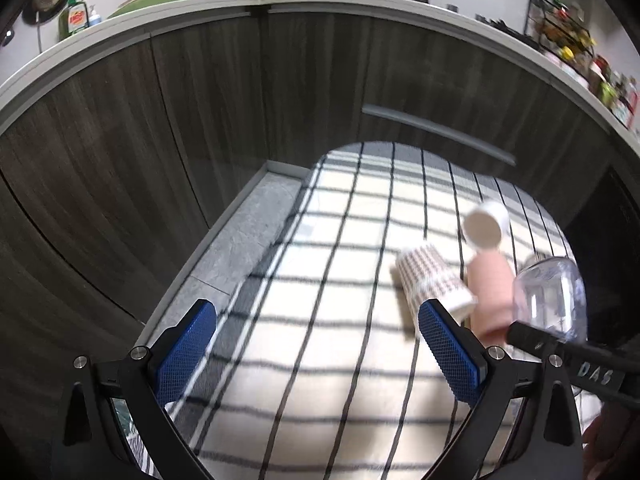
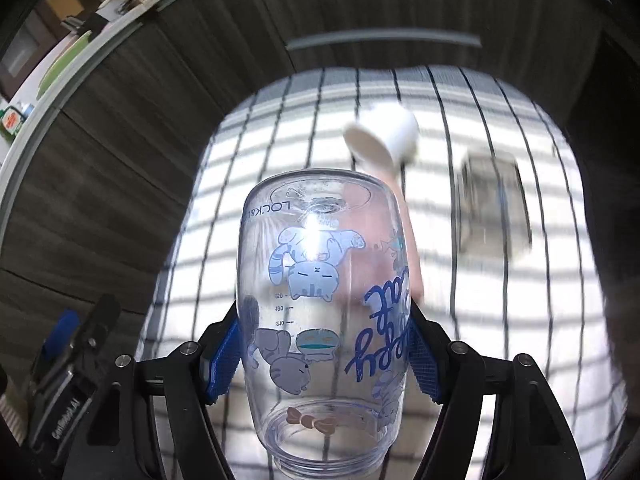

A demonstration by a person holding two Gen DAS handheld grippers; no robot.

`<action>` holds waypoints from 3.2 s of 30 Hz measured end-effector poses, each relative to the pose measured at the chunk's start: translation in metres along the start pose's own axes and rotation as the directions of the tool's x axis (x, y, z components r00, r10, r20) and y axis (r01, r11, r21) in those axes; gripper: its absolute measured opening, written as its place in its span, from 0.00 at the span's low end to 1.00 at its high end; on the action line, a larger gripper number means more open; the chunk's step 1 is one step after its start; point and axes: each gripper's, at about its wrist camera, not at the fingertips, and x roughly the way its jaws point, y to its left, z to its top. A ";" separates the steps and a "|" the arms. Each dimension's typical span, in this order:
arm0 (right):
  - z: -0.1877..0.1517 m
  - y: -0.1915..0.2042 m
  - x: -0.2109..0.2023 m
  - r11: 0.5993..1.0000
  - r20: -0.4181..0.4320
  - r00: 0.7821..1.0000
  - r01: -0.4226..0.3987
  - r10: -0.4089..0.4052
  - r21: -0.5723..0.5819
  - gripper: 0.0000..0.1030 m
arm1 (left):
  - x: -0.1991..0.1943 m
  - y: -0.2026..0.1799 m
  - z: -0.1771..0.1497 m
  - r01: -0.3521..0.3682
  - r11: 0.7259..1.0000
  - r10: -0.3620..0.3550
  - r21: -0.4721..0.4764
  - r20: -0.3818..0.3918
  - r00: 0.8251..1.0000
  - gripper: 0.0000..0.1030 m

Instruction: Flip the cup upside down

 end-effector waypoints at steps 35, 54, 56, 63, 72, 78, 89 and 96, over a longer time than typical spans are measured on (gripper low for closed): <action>-0.086 -0.041 0.034 0.990 -0.029 0.998 -0.045 0.049 0.136 0.84 | 0.017 -0.022 -0.063 0.098 0.985 -0.089 0.139 -0.070 0.994 1.00; -0.081 -0.096 -0.087 0.976 0.195 0.959 0.187 -0.206 0.112 0.87 | 0.022 -0.139 -0.056 0.220 0.945 -0.131 0.243 -0.336 0.933 1.00; -0.076 -0.104 -0.088 0.972 0.186 0.957 0.206 -0.224 0.113 0.87 | 0.029 -0.151 -0.056 0.224 0.943 -0.117 0.248 -0.383 0.916 1.00; -0.060 -0.124 -0.091 0.966 0.219 0.943 0.224 -0.249 0.132 0.87 | 0.056 -0.177 -0.052 0.222 0.941 -0.071 0.255 -0.493 0.867 1.00; -0.047 -0.147 -0.074 0.976 0.190 0.969 0.124 -0.158 0.179 0.87 | 0.097 -0.197 -0.050 0.210 0.947 -0.005 0.244 -0.641 0.768 0.97; -0.043 -0.157 -0.063 0.976 0.174 0.977 0.087 -0.123 0.201 0.87 | 0.116 -0.206 -0.057 0.200 0.938 0.056 0.283 -0.695 0.717 0.71; -0.042 -0.169 -0.047 0.968 0.149 0.986 0.039 -0.078 0.246 0.87 | 0.112 -0.211 -0.048 0.233 0.925 0.037 0.300 -0.681 0.731 0.69; -0.044 -0.164 -0.054 0.970 0.159 0.985 0.030 -0.069 0.239 0.87 | 0.066 -0.198 -0.033 0.240 0.930 -0.028 0.280 -0.596 0.803 0.68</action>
